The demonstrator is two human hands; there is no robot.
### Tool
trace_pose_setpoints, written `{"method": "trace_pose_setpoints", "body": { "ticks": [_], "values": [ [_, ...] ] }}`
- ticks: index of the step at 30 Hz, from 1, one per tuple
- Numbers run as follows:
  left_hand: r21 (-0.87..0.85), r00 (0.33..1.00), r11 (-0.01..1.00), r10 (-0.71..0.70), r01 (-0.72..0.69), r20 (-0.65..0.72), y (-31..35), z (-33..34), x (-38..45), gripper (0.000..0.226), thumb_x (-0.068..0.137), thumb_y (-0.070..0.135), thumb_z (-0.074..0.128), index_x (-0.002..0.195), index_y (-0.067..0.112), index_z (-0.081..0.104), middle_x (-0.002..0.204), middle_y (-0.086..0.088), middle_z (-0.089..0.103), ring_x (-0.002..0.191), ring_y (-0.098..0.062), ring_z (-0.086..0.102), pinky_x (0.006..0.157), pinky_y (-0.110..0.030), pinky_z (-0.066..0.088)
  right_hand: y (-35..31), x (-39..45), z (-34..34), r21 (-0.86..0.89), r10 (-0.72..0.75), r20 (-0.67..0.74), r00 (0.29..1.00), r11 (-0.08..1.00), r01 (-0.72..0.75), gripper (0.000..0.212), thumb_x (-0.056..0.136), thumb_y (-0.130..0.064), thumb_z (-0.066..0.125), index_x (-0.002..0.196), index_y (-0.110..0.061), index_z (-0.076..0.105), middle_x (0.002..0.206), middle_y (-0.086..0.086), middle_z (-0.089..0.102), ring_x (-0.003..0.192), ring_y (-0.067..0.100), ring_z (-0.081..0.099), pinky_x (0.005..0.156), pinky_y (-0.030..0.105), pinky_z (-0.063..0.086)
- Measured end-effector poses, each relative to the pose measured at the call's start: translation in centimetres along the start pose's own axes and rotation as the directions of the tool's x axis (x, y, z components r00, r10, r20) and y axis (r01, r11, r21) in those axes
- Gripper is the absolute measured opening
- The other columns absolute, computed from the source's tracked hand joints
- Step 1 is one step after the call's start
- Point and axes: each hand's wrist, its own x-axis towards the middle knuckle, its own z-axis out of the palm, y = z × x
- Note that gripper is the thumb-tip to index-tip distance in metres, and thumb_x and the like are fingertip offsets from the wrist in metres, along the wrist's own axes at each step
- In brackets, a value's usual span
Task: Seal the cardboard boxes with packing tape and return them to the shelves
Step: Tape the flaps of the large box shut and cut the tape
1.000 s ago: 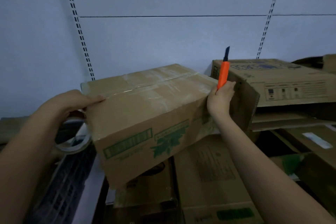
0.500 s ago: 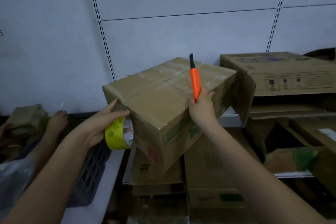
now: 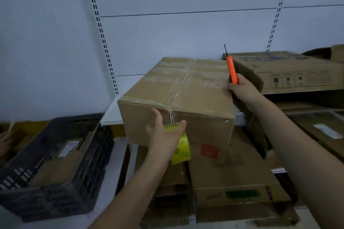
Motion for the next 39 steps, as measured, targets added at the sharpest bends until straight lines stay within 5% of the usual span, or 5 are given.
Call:
{"method": "trace_pose_setpoints", "body": {
  "ticks": [8, 16, 25, 29, 39],
  "values": [
    [0.138, 0.980, 0.982, 0.150, -0.132, -0.131, -1.0, 0.2, 1.3, 0.098, 0.083, 0.039, 0.075, 0.158, 0.036, 0.012, 0.145, -0.003, 0.015, 0.137, -0.025, 0.028, 0.098, -0.021, 0.025, -1.7, -10.3, 8.6, -0.748, -0.580, -0.302, 0.756, 0.636, 0.189, 0.026, 0.075, -0.013, 0.064, 0.100, -0.015, 0.058, 0.089, 0.005, 0.062, 0.085, 0.030, 0.058, 0.080, 0.039, 0.038],
    [-0.227, 0.991, 0.966, -0.115, 0.128, 0.070, -0.9, 2.5, -0.2, 0.055, 0.076, 0.060, 0.075, 0.108, 0.023, 0.051, 0.110, -0.004, 0.066, 0.093, -0.015, 0.067, 0.086, -0.037, 0.057, 1.1, -5.5, 5.6, -0.782, -0.692, -0.322, 0.647, 0.579, 0.230, 0.026, 0.066, -0.017, 0.055, 0.090, -0.010, 0.059, 0.079, 0.008, 0.059, 0.072, 0.033, 0.057, 0.057, 0.034, 0.038],
    [-0.540, 0.954, 0.789, -0.196, 0.292, 0.229, 2.7, 8.3, 1.5, 0.030, 0.091, 0.028, 0.071, 0.103, 0.003, 0.060, 0.091, -0.019, 0.070, 0.058, -0.030, 0.070, 0.050, -0.031, 0.056, 1.5, -1.0, 2.6, -0.691, -0.585, -0.310, 0.749, 0.680, 0.245, 0.028, 0.071, -0.024, 0.049, 0.094, -0.022, 0.064, 0.082, 0.002, 0.065, 0.081, 0.030, 0.063, 0.059, 0.030, 0.034],
    [-0.497, 0.987, 0.853, -0.143, 0.158, 0.068, 1.5, 8.5, 1.1, 0.064, 0.084, 0.025, 0.079, 0.125, 0.017, 0.030, 0.108, -0.016, 0.063, 0.060, -0.030, 0.072, 0.047, -0.031, 0.055, 1.8, -0.7, 2.7, -0.636, -0.541, -0.382, 0.750, 0.742, 0.211, 0.020, 0.076, -0.025, 0.050, 0.092, -0.024, 0.062, 0.077, 0.000, 0.064, 0.075, 0.029, 0.062, 0.059, 0.029, 0.034],
    [-0.382, 0.997, 0.921, -0.063, 0.078, 0.054, 0.1, 10.2, 4.5, 0.026, 0.093, 0.012, 0.062, 0.102, 0.018, 0.039, 0.080, -0.017, 0.074, 0.040, -0.025, 0.057, 0.042, -0.025, 0.045, 2.0, 1.6, 3.5, -0.663, -0.538, -0.320, 0.780, 0.715, 0.222, 0.015, 0.079, -0.024, 0.049, 0.092, -0.021, 0.057, 0.080, 0.002, 0.062, 0.075, 0.032, 0.061, 0.059, 0.030, 0.034]
  ]
}}
